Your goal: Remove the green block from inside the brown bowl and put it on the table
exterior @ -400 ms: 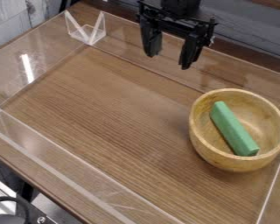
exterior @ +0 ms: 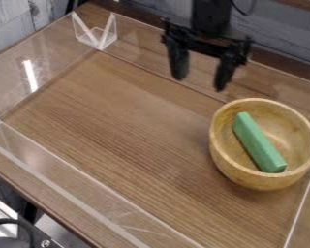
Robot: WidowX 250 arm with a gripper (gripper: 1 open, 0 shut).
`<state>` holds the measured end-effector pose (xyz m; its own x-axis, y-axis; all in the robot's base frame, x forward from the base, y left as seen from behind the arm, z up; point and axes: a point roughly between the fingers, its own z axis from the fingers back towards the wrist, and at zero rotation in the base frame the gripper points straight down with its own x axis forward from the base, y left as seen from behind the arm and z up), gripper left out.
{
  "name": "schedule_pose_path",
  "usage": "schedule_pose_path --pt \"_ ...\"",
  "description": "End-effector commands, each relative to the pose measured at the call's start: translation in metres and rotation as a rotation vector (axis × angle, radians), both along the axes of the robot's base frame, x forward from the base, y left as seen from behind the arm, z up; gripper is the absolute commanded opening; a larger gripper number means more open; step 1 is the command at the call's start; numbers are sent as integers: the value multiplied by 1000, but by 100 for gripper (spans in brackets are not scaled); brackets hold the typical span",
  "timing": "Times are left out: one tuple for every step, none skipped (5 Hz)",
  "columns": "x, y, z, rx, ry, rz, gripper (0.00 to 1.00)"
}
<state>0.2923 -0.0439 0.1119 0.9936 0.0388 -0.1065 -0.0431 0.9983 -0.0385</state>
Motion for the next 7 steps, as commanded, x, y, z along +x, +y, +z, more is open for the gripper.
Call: schedule_pose_path --pt "3 -30 8 -25 -65 20 100" --pt "3 -48 8 -40 -81 53 100" --pt "3 -60 5 -49 -94 55 100" --pt "4 -68 0 -56 -107 54 100" --pt "4 -74 -9 -62 -117 71 100" --pt "6 -79 -16 -70 -127 93 100" --pt "8 -81 -23 -76 -135 111 100"
